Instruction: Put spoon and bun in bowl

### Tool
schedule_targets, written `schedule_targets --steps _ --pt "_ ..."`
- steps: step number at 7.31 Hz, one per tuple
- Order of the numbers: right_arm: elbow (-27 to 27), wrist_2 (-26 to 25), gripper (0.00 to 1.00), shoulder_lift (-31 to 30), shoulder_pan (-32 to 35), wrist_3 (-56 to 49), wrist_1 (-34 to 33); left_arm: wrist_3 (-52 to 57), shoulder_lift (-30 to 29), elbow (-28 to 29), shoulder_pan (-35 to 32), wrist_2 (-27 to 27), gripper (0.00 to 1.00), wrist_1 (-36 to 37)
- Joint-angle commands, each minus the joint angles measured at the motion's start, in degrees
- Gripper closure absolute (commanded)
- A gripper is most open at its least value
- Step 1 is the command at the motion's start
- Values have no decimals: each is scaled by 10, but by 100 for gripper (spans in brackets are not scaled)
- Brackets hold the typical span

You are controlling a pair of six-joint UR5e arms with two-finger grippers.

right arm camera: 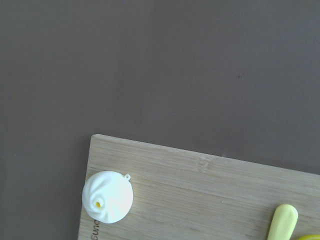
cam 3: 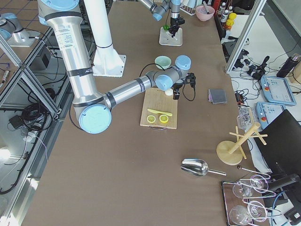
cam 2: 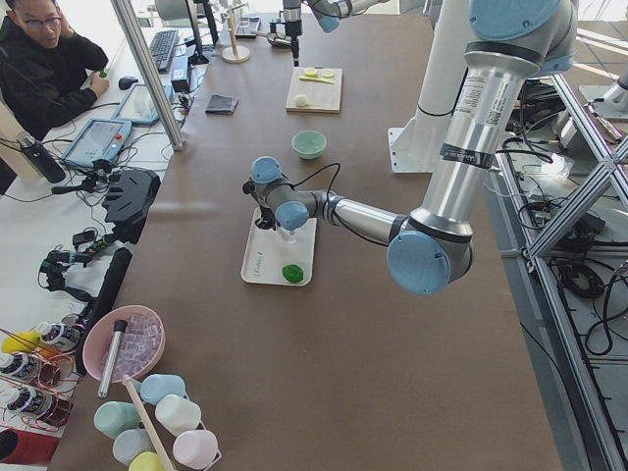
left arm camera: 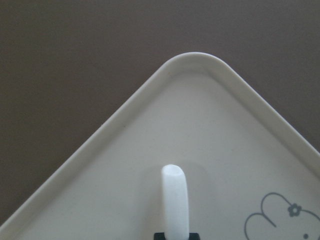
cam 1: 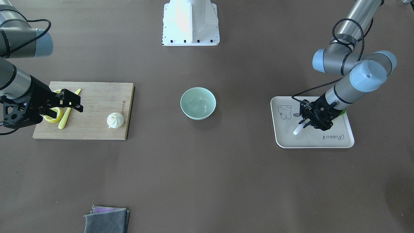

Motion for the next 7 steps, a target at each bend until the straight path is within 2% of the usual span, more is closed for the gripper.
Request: schedule_targets --steps 1,3,4,7 --pt "-5 -33 0 28 -29 36 0 -218 -34 -30 -3 -1 100 -4" --pt "-7 -52 0 33 -44 48 -1 -475 -87 -52 -1 5 100 -10" --pt "-7 -58 0 33 -52 58 0 -541 -91 -62 -1 12 100 -26" --pt "-11 -135 0 42 -115 117 0 -626 -130 -67 43 75 100 -31"
